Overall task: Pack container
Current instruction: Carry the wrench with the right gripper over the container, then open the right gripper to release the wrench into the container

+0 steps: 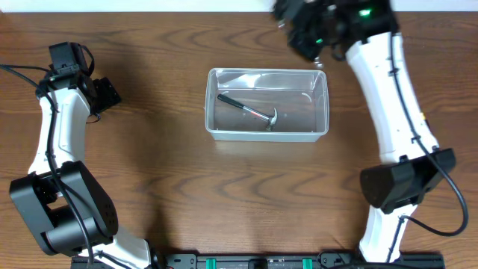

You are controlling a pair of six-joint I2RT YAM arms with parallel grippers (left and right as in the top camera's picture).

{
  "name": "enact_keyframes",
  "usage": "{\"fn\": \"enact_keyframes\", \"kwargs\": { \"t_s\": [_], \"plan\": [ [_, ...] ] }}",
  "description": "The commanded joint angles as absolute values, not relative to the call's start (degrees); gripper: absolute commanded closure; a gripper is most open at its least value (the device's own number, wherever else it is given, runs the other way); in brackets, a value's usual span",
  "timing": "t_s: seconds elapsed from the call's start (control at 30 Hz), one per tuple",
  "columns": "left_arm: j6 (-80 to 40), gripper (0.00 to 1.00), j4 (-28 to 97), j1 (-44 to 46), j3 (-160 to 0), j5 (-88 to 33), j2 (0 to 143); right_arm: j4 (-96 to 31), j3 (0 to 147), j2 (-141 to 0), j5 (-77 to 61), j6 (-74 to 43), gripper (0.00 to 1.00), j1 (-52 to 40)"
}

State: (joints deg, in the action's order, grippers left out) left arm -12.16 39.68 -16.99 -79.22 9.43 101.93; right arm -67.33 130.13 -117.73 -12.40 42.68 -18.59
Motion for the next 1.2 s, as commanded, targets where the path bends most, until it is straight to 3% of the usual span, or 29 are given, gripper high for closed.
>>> {"fn": "enact_keyframes", "kwargs": {
  "t_s": [0.0, 0.27, 0.67, 0.93, 0.97, 1.0, 1.03, 1.07, 1.13, 1.17],
  "plan": [
    [-12.25, 0.02, 39.86, -17.12, -80.49, 10.11, 102.45, -67.61, 128.27, -117.34, -13.34, 52.88, 0.99, -21.12],
    [-12.25, 0.02, 39.86, -17.12, -80.49, 10.11, 102.45, -66.30, 116.73, -117.34, -13.45, 53.87, 0.99, -23.94],
    [-12.25, 0.02, 39.86, -17.12, -80.49, 10.11, 102.45, -53.74, 95.66, -117.34, -13.43, 53.82, 0.95, -23.99],
    [-12.25, 0.02, 39.86, -17.12, -80.49, 10.11, 102.45, -49.19, 88.99, -117.34, -13.43, 53.56, 0.97, -23.92],
    [-12.25, 0.02, 39.86, -17.12, -80.49, 10.11, 102.45, -49.08, 88.84, -117.34, -13.43, 53.34, 0.95, -23.92],
    [-12.25, 0.02, 39.86, -17.12, -80.49, 10.11, 102.45, -48.84, 88.77, -117.34, -13.43, 52.73, 0.79, -23.92],
    [-12.25, 0.02, 39.86, -17.12, -80.49, 10.11, 102.45, -48.38, 88.77, -117.34, -13.43, 51.66, 0.55, -23.92],
    [-12.25, 0.02, 39.86, -17.12, -80.49, 10.11, 102.45, -47.88, 88.79, -117.34, -13.43, 50.57, 0.40, -23.92],
    [-12.25, 0.02, 39.86, -17.12, -80.49, 10.11, 102.45, -46.83, 88.84, -117.34, -13.45, 47.90, 0.22, -23.92],
    [-12.25, 0.02, 39.86, -17.12, -80.49, 10.11, 102.45, -46.70, 88.99, -117.34, -13.56, 46.92, 0.20, -23.92]
  ]
}}
